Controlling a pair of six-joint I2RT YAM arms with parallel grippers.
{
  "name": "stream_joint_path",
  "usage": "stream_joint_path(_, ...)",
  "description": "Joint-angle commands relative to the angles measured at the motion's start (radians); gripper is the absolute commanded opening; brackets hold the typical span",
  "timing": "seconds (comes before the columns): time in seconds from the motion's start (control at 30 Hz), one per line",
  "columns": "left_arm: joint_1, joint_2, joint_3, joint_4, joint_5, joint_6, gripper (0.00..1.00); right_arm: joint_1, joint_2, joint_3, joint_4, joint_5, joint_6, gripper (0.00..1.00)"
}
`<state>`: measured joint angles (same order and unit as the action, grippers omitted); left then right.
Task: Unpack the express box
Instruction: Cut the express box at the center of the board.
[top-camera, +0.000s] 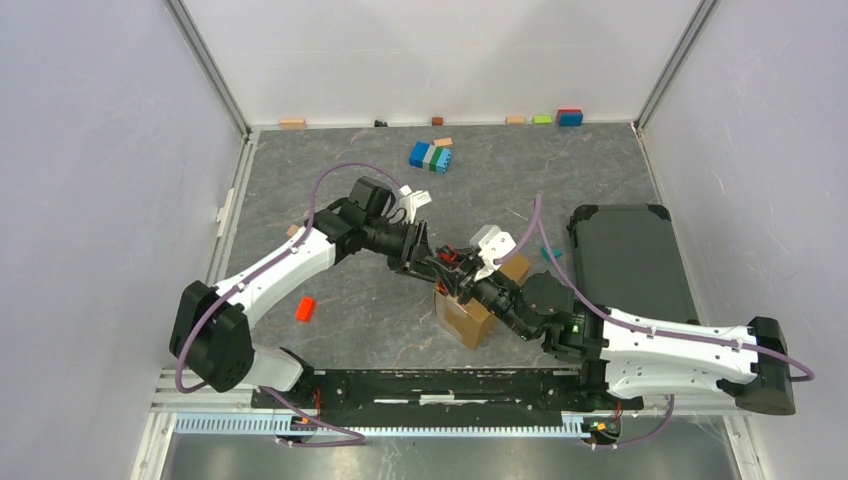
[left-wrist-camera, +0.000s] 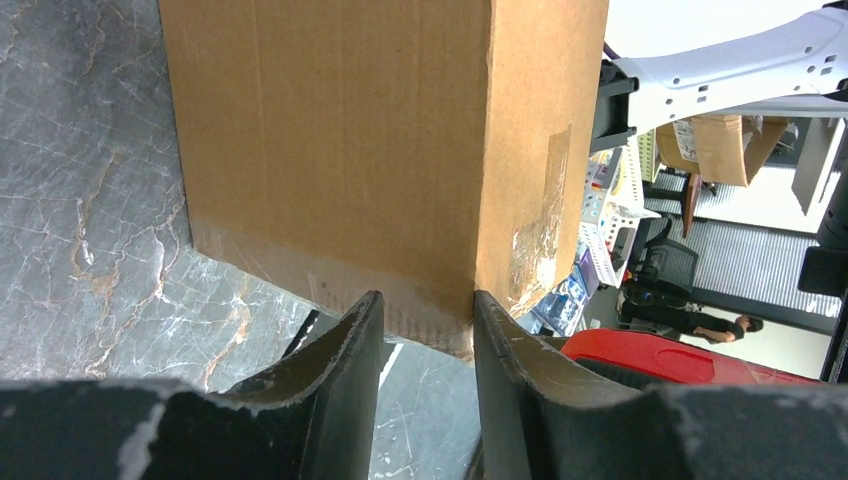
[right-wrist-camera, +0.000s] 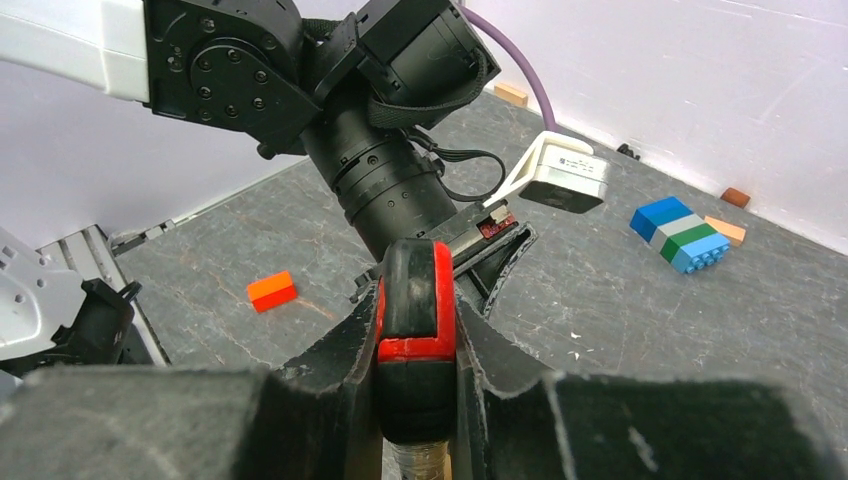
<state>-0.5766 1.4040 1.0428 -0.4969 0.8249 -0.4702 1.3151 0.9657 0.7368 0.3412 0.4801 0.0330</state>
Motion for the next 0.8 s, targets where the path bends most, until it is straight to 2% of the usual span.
stream_joint_path(0.0, 0.006, 0.049, 0.006, -0.034, -0.136, 0.083, 0.43, 0.001, -0.019, 0.037, -0.171, -0.032, 0.034, 0.00)
stream_joint_path(0.4, 0.005, 0.076, 0.037, -0.034, -0.145, 0.087, 0.41, 0.002, 0.043, 0.063, -0.310, -0.018, 0.088, 0.00)
stream_joint_path(0.53, 0.004, 0.088, 0.055, -0.038, -0.154, 0.086, 0.41, 0.003, 0.054, 0.097, -0.408, 0.101, 0.133, 0.00)
stream_joint_path(0.77, 0.005, 0.103, 0.076, -0.038, -0.167, 0.082, 0.40, 0.003, 0.047, 0.120, -0.477, 0.127, 0.175, 0.00)
